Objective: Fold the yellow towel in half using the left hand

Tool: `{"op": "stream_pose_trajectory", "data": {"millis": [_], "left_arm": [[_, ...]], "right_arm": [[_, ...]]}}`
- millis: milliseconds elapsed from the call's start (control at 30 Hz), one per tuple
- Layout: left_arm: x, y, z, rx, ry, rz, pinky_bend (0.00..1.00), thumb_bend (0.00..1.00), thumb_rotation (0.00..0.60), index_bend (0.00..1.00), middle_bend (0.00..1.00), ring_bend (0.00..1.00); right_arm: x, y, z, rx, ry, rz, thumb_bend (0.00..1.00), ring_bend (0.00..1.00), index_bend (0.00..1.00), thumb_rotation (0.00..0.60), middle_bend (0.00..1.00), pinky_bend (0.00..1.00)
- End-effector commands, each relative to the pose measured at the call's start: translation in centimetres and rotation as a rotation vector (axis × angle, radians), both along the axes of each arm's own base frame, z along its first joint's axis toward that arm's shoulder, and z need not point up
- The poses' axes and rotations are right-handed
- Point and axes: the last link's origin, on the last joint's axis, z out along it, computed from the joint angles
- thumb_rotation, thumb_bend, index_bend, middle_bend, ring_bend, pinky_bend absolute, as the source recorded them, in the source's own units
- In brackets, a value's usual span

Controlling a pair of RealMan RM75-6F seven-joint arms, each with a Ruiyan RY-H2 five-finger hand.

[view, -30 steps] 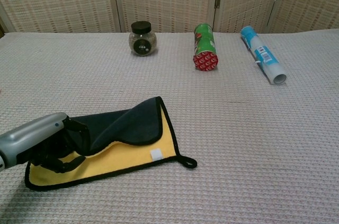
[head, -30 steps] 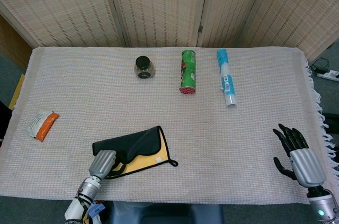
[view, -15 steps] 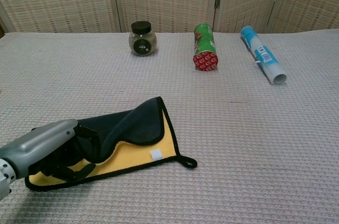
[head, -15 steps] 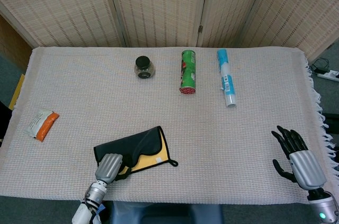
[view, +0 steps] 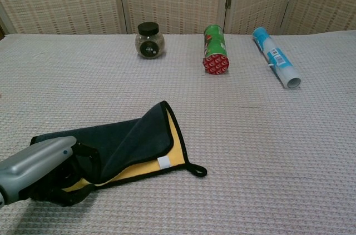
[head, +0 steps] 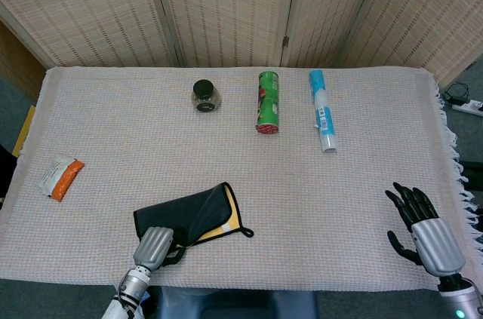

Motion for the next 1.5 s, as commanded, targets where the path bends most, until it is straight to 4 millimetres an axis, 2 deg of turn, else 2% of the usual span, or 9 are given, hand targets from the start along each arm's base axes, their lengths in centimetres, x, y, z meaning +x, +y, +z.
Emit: {"op": "stream_pose_trajectory", "data": {"millis": [33,167,267,500,833,933,1100,1367,1500], "left_arm": [[0.0,-0.2,0.2,-0.003,-0.005,-0.003,1.0,0.47,0.6,0.51,1.0,1.0],[0.2,-0.1,0.8,0.015,-0.023,-0.006,1.0,0.47,0.6,0.4,1.0,1.0],[0.2,-0.2,1.7,0.039,-0.035,-0.013,1.0,0.47,0.6,0.35,1.0,1.0],[-0.6,-0.2,4.0,0.092,0.002,-0.017,1.0,0.47,0.6,0.36,1.0,1.0],[-0.9,-1.7,7.1,0.135,0.046,-0.024,1.0,0.47,0.6,0.37,1.0,1.0],[-0.7,-1.8,6.8,0.101,0.012,-0.002,1.0,0.47,0.6,0.38,1.0,1.0],[0.1,-1.5,5.3,0.024,-0.03,-0.018,1.0,0.47,0.6,0.37,1.0,1.0],[2.4,-0.8,2.3,-0.07,-0.072,-0.08,1.0,0.47,0.6,0.25,1.0,1.0],[3.4,0.1,1.6,-0.094,-0.078,-0.099,1.0,0.48,0.6,0.2,1.0,1.0]], "right_arm": [[0.0,0.0,-0.1,0.002,0.0,0.001,0.48,0.0,0.0,0.6,0.0,0.0],[0.0,0.0,-0.1,0.005,0.0,0.001,0.48,0.0,0.0,0.6,0.0,0.0],[0.0,0.1,-0.1,0.002,0.0,0.002,0.48,0.0,0.0,0.6,0.0,0.0],[0.1,0.2,-0.1,0.01,-0.004,0.007,0.48,0.0,0.0,0.6,0.0,0.0],[0.2,0.1,-0.4,0.025,-0.006,0.009,0.48,0.0,0.0,0.6,0.0,0.0],[0.3,0.1,-0.5,0.03,-0.006,0.013,0.48,0.0,0.0,0.6,0.0,0.0],[0.4,0.1,-0.6,0.035,-0.009,0.017,0.48,0.0,0.0,0.6,0.0,0.0],[0.1,0.2,-0.3,0.033,-0.017,0.003,0.48,0.0,0.0,0.6,0.0,0.0],[-0.2,0.3,-0.1,0.029,-0.02,-0.011,0.48,0.0,0.0,0.6,0.0,0.0]]}}
